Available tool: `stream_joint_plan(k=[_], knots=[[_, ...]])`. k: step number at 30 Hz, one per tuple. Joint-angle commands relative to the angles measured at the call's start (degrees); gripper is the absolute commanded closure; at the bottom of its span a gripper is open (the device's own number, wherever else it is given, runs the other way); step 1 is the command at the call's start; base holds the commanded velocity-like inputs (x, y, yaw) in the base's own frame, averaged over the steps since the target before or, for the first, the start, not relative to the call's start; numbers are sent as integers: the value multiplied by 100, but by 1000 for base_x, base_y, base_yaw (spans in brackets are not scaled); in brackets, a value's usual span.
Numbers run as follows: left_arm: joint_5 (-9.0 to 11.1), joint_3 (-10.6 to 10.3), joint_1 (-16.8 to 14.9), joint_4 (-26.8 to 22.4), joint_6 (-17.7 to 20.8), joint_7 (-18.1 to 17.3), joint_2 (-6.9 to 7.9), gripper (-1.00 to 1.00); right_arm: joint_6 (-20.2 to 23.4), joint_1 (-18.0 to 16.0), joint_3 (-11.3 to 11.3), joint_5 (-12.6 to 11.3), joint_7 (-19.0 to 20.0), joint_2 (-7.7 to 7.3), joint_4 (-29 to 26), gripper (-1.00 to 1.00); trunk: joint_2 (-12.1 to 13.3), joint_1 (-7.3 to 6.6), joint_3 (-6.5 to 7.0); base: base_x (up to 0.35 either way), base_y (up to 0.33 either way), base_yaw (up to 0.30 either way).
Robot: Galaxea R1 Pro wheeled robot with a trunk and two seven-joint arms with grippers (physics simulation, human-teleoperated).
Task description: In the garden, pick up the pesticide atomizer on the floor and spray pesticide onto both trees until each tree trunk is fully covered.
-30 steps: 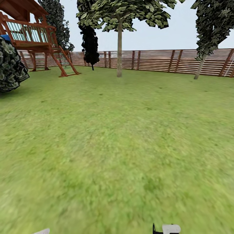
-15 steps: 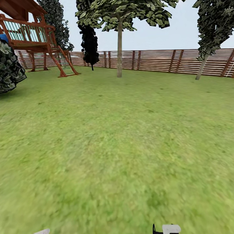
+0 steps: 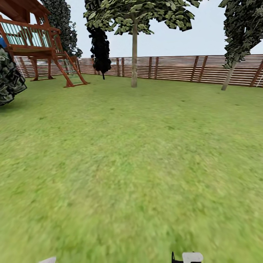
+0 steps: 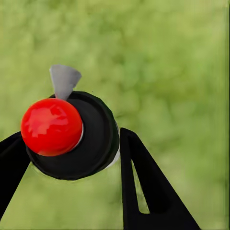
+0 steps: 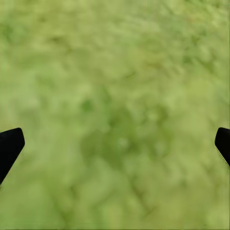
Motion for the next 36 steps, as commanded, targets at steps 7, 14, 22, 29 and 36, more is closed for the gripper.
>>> stream_joint_plan(k=[7, 14, 22, 29, 36], knots=[[31, 5, -1, 4, -19, -8, 0, 100, 3, -6, 43, 16, -57, 1, 5, -100, -2, 3, -5, 339, 0, 0], [31, 5, -1, 4, -19, -8, 0, 100, 2, -2, 43, 16, -57, 1, 5, -100, -2, 3, -5, 339, 0, 0], [31, 5, -4, 4, -19, -8, 0, 100, 3, -4, 43, 16, -57, 0, 5, -100, -2, 3, -5, 339, 0, 0], [31, 5, -3, 4, -19, -8, 0, 100, 3, -6, 43, 16, -57, 1, 5, -100, -2, 3, -5, 339, 0, 0], [31, 5, -1, 4, -19, -8, 0, 100, 2, -5, 43, 16, -57, 0, 5, -100, -2, 3, -5, 339, 0, 0]])
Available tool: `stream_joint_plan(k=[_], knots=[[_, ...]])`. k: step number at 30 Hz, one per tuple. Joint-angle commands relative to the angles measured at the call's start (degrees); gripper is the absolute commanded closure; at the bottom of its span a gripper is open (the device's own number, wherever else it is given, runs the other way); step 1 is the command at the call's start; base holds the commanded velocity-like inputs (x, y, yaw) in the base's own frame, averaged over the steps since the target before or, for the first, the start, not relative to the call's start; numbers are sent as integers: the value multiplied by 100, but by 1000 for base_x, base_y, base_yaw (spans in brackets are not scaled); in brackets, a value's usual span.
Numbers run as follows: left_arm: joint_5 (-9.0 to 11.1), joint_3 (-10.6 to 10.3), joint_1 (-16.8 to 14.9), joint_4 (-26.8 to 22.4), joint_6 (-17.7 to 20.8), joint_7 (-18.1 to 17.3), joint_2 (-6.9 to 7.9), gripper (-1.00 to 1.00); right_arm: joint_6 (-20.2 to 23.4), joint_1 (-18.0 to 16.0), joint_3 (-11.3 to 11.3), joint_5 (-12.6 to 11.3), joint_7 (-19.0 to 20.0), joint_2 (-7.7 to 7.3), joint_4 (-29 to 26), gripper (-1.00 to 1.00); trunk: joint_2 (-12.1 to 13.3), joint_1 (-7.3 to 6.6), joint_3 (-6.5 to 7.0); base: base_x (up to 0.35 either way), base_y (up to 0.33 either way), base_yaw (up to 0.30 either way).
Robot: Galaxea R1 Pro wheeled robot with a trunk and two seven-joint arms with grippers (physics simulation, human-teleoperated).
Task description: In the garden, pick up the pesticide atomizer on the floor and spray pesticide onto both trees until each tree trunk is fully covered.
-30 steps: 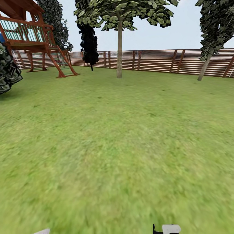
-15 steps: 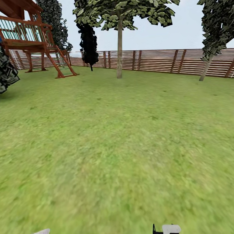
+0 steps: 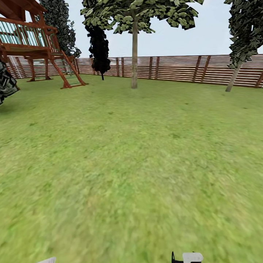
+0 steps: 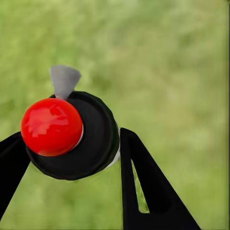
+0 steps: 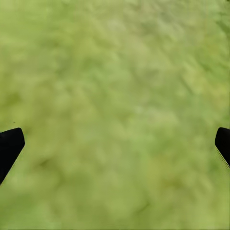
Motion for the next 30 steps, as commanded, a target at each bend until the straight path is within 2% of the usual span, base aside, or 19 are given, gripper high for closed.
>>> stream_joint_plan(k=[1, 30], knots=[[31, 5, -4, 4, -19, -8, 0, 100, 2, -4, 43, 16, -57, 2, 5, -100, -2, 3, -5, 339, 0, 0], [31, 5, -6, 1, -19, -8, 0, 100, 2, -4, 43, 16, -57, 2, 5, -100, -2, 3, -5, 339, 0, 0]])
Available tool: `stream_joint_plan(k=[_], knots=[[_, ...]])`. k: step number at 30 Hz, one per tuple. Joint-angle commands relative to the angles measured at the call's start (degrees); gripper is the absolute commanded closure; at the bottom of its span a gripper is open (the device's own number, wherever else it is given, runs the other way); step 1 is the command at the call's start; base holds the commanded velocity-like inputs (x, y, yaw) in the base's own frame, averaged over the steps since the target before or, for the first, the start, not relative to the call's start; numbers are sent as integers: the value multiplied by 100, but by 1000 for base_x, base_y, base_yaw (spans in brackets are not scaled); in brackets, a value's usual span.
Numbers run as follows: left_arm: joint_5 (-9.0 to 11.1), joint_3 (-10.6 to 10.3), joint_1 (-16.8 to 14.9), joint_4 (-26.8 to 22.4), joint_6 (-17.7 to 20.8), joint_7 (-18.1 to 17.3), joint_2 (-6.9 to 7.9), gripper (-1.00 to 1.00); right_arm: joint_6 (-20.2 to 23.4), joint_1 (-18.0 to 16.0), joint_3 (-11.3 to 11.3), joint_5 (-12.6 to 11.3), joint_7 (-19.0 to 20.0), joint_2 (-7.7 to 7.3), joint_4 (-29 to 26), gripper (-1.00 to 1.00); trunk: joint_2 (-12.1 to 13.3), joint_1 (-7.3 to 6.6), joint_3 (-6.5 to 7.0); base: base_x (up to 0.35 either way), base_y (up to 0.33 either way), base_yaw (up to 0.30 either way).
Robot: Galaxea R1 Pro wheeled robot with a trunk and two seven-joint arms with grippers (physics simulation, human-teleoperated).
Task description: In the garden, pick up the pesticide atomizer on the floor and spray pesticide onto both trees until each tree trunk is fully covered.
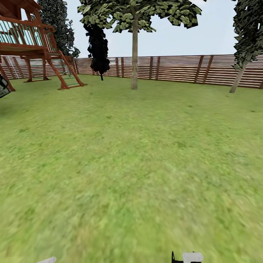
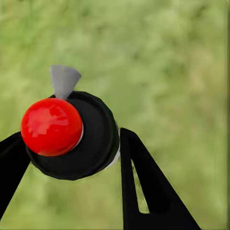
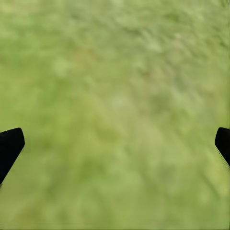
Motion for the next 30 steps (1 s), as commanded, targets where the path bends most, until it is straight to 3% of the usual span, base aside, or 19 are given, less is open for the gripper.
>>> stream_joint_plan(k=[1, 30], knots=[[32, 5, -3, 6, -19, -8, 0, 100, 2, -3, 43, 16, -57, 2, 5, -100, -2, 3, -5, 339, 0, 0], [32, 5, -3, 8, -19, -9, -9, 100, 2, -4, 43, 16, -57, 2, 5, -100, -2, 3, -5, 339, 0, 0]])
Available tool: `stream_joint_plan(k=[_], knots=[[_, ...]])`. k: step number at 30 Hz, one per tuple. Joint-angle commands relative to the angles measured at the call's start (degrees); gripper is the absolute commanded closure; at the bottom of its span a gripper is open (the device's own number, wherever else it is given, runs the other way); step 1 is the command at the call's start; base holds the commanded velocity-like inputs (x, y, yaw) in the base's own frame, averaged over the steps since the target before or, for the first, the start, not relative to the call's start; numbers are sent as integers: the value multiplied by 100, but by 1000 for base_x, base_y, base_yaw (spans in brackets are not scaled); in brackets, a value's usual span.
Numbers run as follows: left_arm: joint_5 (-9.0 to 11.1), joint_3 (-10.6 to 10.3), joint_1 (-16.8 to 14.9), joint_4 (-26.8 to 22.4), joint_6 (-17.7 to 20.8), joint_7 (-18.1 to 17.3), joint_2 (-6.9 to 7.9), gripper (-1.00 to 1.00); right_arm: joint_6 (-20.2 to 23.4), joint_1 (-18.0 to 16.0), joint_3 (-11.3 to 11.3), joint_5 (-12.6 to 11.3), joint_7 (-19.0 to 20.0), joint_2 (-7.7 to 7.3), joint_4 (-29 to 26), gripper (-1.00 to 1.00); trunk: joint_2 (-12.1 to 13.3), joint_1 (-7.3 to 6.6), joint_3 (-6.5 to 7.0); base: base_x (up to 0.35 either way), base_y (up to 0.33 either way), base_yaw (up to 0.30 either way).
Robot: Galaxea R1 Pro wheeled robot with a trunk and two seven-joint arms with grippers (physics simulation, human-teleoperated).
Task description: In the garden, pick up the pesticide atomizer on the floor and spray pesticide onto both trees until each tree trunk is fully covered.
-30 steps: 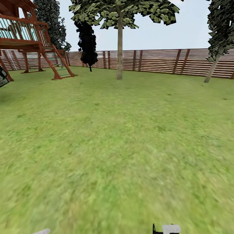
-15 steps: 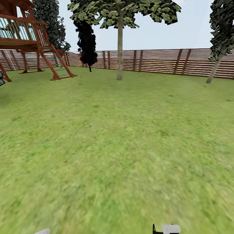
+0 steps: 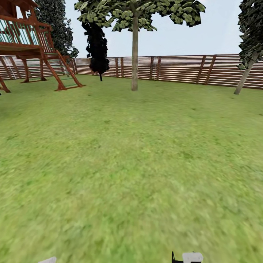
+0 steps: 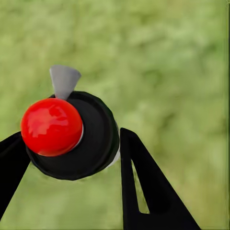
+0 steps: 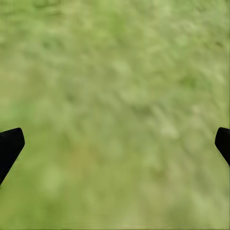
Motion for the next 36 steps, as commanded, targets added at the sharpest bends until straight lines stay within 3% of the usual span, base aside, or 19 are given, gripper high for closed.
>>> stream_joint_plan(k=[1, 36], knots=[[32, 7, -4, 3, -19, -7, 0, 100, 2, -4, 43, 16, -57, 2, 5, -100, -2, 3, -5, 339, 0, 0], [23, -2, 0, 4, -15, -6, -18, 100, 2, -2, 43, 16, -57, 0, 5, -100, -2, 3, -5, 339, 0, 0]])
